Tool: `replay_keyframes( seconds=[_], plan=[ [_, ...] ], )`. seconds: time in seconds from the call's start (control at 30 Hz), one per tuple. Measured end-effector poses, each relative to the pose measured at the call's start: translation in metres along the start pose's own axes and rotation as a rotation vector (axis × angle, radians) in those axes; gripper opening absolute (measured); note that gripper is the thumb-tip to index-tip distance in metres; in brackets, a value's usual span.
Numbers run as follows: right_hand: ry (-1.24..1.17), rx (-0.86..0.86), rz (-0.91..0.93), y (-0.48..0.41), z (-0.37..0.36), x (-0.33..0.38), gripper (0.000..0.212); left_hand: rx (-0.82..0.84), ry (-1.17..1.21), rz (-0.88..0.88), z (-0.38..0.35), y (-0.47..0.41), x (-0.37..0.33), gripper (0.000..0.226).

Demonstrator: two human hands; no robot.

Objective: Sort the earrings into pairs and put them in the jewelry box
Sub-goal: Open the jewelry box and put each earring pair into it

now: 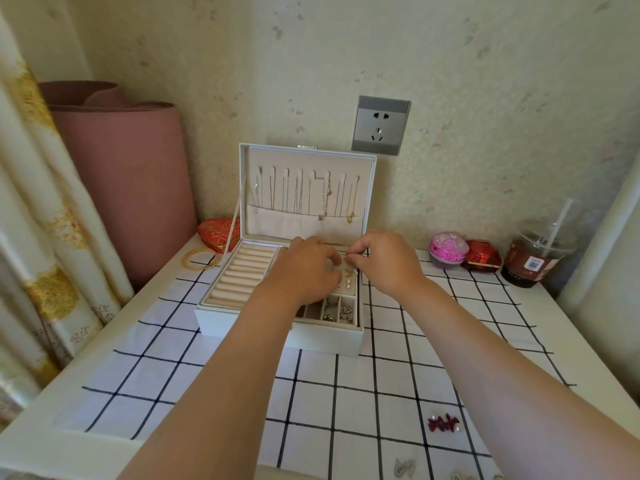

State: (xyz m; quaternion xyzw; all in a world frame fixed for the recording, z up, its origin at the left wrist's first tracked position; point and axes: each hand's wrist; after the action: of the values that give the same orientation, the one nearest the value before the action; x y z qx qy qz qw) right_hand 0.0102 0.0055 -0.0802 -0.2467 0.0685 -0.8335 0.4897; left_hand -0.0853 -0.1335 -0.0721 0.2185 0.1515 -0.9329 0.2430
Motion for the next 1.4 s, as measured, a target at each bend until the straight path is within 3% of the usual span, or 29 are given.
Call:
replay_keyframes(
  seconds=[0.23, 0.33, 0.53, 0.87, 1.0, 1.2, 1.4],
  plan=[
    [-0.061, 0.11, -0.025, -0.001, 0.005, -0.001, 0.005, 0.006, 0.002, 0.003, -0.001, -0.001, 0.001, 0.031],
    [-0.128, 0.065, -0.056, 0.0, 0.005, -0.002, 0.004, -0.039, 0.01, 0.02, -0.003, -0.003, 0.001, 0.031],
    [-0.669, 0.053, -0.262, -0.008, 0.013, 0.017, 0.008, -0.243, 0.349, 0.147, 0.002, -0.008, -0.009, 0.018],
    [-0.785, 0.181, -0.385, -0.006, 0.027, 0.013, 0.009, -0.323, 0.566, 0.133, 0.008, -0.005, -0.012, 0.018],
    [-0.712, 0.203, -0.37, -0.007, 0.028, 0.007, 0.01, -0.252, 0.484, 0.125, 0.005, -0.007, -0.011, 0.006],
    [-0.131, 0.106, -0.141, -0.006, 0.009, -0.007, 0.006, -0.108, 0.079, 0.091, -0.003, -0.006, -0.002, 0.034],
    [0.028, 0.072, -0.027, -0.003, 0.004, -0.006, 0.007, -0.038, 0.015, 0.056, -0.006, -0.005, -0.001, 0.036]
  ],
)
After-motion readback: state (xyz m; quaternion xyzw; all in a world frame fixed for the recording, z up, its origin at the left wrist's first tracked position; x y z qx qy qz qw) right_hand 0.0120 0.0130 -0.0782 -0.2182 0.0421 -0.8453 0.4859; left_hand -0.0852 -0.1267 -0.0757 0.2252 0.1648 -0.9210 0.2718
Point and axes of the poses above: each hand's wrist, its own y-axis away from the middle knuckle, its own z-axis out of the back of the hand, x = y × z, and after that the axes turned 9 degrees about y, right-handed
